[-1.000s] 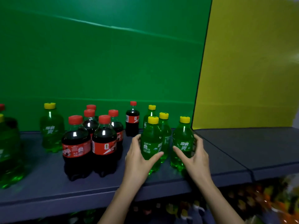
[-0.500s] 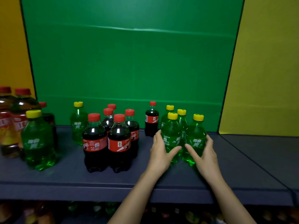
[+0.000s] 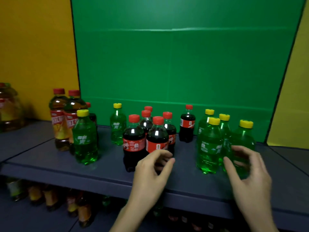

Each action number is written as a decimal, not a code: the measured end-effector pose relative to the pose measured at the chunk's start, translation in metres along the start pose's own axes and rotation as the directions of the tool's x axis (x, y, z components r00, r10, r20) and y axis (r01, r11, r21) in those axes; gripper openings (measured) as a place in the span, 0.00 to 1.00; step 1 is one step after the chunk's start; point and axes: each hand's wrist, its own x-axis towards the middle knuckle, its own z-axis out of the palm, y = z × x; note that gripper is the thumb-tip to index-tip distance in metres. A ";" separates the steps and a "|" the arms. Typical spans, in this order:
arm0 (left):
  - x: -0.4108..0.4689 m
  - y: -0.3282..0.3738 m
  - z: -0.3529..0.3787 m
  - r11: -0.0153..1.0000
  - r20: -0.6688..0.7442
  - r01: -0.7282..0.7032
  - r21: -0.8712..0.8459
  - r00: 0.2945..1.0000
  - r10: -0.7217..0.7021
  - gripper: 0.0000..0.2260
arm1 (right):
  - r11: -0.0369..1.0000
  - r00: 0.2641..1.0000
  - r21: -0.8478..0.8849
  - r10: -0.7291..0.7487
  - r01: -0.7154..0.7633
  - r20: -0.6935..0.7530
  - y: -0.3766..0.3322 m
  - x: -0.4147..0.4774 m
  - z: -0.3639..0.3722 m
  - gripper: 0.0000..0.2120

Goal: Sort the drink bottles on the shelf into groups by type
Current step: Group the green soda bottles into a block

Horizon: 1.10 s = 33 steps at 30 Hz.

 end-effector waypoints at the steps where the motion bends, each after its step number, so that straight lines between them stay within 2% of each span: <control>1: -0.003 0.000 -0.016 1.000 -0.041 -0.002 0.022 0.999 0.003 0.05 | 0.999 0.999 0.041 -0.010 0.008 0.044 -0.008 -0.003 0.009 0.13; 6: -0.009 -0.015 -0.094 0.977 -0.251 0.005 0.211 0.967 0.050 0.04 | 0.973 0.977 0.228 -0.086 0.040 0.195 -0.053 -0.021 0.065 0.07; 11: -0.007 -0.053 -0.156 0.930 -0.387 0.079 0.360 0.919 0.072 0.03 | 0.943 0.921 0.333 -0.140 0.012 0.364 -0.090 -0.044 0.128 0.09; 12: -0.004 -0.060 -0.165 0.918 -0.396 0.099 0.383 0.916 0.067 0.07 | 0.938 0.910 0.346 -0.153 0.012 0.385 -0.096 -0.047 0.141 0.09; 16: 0.011 -0.088 -0.188 0.888 -0.343 0.154 0.433 0.939 0.005 0.24 | 0.941 0.880 0.338 -0.131 -0.036 0.457 -0.118 -0.048 0.193 0.15; 21: 0.034 -0.113 -0.196 0.908 -0.182 0.110 0.403 0.983 -0.038 0.33 | 0.977 0.863 0.198 -0.028 -0.084 0.505 -0.135 -0.034 0.256 0.21; 26: 0.049 -0.121 -0.198 0.894 -0.130 0.086 0.441 0.991 -0.032 0.32 | 0.976 0.904 0.076 0.156 -0.202 0.399 -0.127 0.000 0.307 0.27; 30: 0.051 -0.124 -0.200 0.907 -0.124 0.080 0.413 0.992 -0.031 0.31 | 0.938 0.863 -0.074 0.342 -0.339 0.373 -0.107 0.018 0.337 0.38; 33: 0.049 -0.127 -0.204 0.918 -0.113 0.057 0.391 0.993 -0.013 0.30 | 0.897 0.816 -0.060 0.425 -0.439 0.391 -0.094 0.021 0.351 0.44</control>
